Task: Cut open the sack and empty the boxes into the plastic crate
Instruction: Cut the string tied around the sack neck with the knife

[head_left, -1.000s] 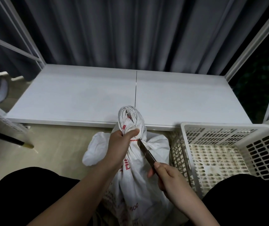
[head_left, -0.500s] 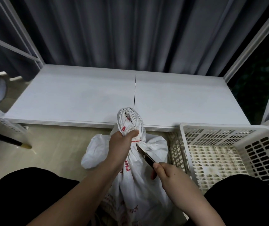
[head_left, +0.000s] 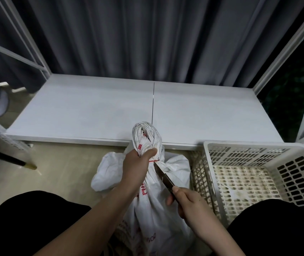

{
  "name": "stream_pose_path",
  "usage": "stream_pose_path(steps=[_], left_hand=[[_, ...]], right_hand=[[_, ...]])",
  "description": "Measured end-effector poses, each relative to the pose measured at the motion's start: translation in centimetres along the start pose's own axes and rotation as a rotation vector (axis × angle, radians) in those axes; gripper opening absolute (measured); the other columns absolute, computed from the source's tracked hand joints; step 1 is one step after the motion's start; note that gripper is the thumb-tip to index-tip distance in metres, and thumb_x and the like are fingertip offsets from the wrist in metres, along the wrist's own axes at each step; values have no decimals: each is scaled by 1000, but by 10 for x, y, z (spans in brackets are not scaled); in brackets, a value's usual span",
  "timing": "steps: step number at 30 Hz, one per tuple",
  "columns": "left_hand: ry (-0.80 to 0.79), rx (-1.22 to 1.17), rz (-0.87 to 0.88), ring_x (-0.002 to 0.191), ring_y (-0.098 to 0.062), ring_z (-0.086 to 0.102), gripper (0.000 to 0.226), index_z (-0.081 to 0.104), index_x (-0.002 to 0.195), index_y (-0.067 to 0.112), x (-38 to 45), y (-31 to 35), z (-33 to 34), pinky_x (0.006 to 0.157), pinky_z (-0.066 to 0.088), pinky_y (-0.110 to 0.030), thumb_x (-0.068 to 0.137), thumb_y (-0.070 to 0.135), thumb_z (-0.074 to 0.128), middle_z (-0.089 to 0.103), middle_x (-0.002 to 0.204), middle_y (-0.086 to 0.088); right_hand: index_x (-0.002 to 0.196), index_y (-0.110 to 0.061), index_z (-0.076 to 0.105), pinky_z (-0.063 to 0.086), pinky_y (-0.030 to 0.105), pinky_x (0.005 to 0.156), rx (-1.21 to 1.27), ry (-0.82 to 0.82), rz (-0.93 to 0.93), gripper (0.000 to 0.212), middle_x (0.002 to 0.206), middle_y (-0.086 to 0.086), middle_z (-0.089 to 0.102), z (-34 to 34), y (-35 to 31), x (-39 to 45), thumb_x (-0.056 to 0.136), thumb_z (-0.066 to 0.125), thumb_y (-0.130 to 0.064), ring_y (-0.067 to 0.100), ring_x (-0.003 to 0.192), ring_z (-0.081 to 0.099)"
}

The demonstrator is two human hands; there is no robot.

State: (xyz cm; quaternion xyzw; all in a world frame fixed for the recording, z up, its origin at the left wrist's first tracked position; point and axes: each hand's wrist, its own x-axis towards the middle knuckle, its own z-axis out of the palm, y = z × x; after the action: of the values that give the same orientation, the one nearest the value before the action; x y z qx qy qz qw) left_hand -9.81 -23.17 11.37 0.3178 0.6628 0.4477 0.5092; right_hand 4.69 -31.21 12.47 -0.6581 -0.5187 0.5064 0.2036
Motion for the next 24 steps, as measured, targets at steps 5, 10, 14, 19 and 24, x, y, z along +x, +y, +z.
stream_pose_path(steps=[5, 10, 14, 19, 24], left_hand=[[8, 21, 18, 90, -17, 69, 2, 72, 80, 23, -2, -2, -1, 92, 52, -40, 80, 25, 71, 75, 86, 4], [10, 39, 60, 92, -15, 69, 3, 70, 80, 26, -5, -1, -1, 90, 52, -37, 82, 25, 69, 74, 87, 7], [8, 28, 76, 88, -12, 68, 4, 70, 80, 25, -6, -1, -1, 89, 52, -36, 83, 25, 69, 74, 85, 9], [-4, 15, 91, 90, -13, 68, 5, 69, 80, 25, -5, 3, 0, 86, 51, -32, 85, 24, 68, 73, 85, 8], [-103, -7, -4, 88, -21, 71, 17, 75, 85, 9, -16, -10, 8, 87, 55, -39, 78, 25, 74, 76, 87, -6]], right_hand=[[62, -37, 64, 30, 23, 57, 47, 11, -2, 43, 38, -10, 47, 8, 1, 0, 98, 40, -35, 0, 39, 43], [56, -36, 64, 28, 21, 52, 106, -14, -11, 50, 35, -8, 42, 8, 1, 0, 99, 39, -31, 2, 36, 40], [59, -25, 62, 32, 22, 56, 111, 26, -24, 46, 37, -10, 47, 14, 2, -3, 100, 40, -29, 2, 40, 44], [80, -34, 60, 40, 30, 73, 63, 184, -36, 28, 53, -23, 55, 36, 14, -6, 98, 39, -38, 7, 63, 47], [79, -31, 55, 39, 25, 66, 152, 419, -237, 41, 71, -24, 60, 45, 6, 2, 83, 27, -61, -2, 65, 52]])
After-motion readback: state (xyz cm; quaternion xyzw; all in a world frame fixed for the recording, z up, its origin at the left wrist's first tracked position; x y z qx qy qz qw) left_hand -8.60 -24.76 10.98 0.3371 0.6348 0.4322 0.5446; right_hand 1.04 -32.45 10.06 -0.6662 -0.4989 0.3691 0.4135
